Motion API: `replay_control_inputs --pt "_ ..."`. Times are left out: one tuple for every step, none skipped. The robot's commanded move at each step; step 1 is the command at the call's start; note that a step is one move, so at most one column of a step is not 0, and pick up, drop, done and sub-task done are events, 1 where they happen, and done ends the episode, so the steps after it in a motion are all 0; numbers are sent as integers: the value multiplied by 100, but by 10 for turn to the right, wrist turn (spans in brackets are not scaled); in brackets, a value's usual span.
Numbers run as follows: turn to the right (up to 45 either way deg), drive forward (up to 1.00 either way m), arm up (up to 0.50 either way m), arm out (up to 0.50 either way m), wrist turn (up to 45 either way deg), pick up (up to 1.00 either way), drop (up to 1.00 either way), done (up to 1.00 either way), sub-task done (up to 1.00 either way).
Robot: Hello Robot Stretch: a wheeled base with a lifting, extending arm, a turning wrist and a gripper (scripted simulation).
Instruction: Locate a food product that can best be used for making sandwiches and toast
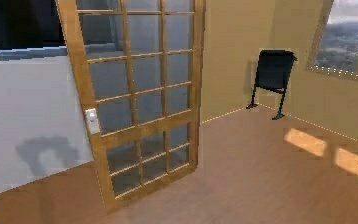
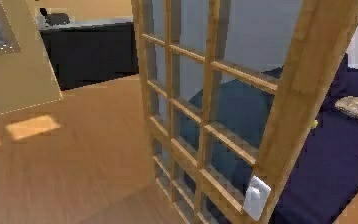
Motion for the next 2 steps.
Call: replay_control_inputs --pt "-330 0 0 0 0 0 0 0 0" --pt "0 5 0 0 0 0 0 0 0"
